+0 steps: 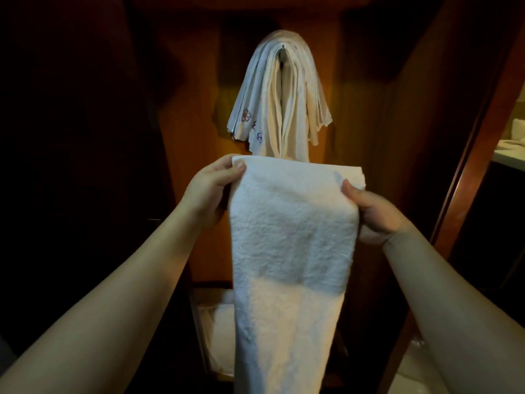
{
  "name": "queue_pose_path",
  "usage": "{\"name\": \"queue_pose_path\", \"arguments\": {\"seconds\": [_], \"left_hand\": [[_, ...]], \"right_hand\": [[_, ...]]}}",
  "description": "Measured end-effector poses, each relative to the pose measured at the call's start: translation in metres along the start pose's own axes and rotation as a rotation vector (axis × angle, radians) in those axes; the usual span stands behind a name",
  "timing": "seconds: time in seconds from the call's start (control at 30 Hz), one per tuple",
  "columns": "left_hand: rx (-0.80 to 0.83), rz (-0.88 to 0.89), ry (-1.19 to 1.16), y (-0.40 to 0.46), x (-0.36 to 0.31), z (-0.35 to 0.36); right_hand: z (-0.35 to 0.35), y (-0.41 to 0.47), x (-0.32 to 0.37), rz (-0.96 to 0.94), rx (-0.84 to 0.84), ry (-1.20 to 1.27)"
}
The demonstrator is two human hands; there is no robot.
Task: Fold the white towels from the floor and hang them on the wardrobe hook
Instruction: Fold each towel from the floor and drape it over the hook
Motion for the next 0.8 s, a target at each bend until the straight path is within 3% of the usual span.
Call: {"name": "queue_pose_path", "arguments": {"seconds": [0.13, 0.23, 0.4, 0.53, 0.7, 0.8], "left_hand": [[-0.012, -0.15, -0.239, -0.013, 0.011, -0.007], [0.06, -0.326, -0.224, -0.03, 0.032, -0.008], [-0.097, -0.366, -0.189, -0.05, 0.063, -0.018], [-0.252, -0.329, -0.092, -0.063, 0.083, -0.021], [-0.507, -0.272, -0.2, -0.105, 0.12, -0.003], [-0.554, -0.282, -0.1, -0.132, 0.137, 0.017]], "right_hand": [[0.021, 0.001, 0.0, -0.073, 0.066, 0.12], [0.027, 0.003, -0.012, -0.04, 0.047, 0.146], [0.015, -0.01, -0.044, 0.074, -0.02, 0.063], [0.014, -0.02, -0.058, 0.115, -0.253, -0.148], [0.049, -0.052, -0.079, 0.119, -0.65, -0.553], [0.077, -0.073, -0.102, 0.145, -0.725, -0.556]]}}
Point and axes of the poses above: each hand's wrist, its own y-axis towards the middle knuckle, its own z-axis out of the palm, x = y × z, the point moved 4 cm from there along y, towards the middle knuckle, and after that the axes turned 15 degrees about -y, right-handed, at the moved point
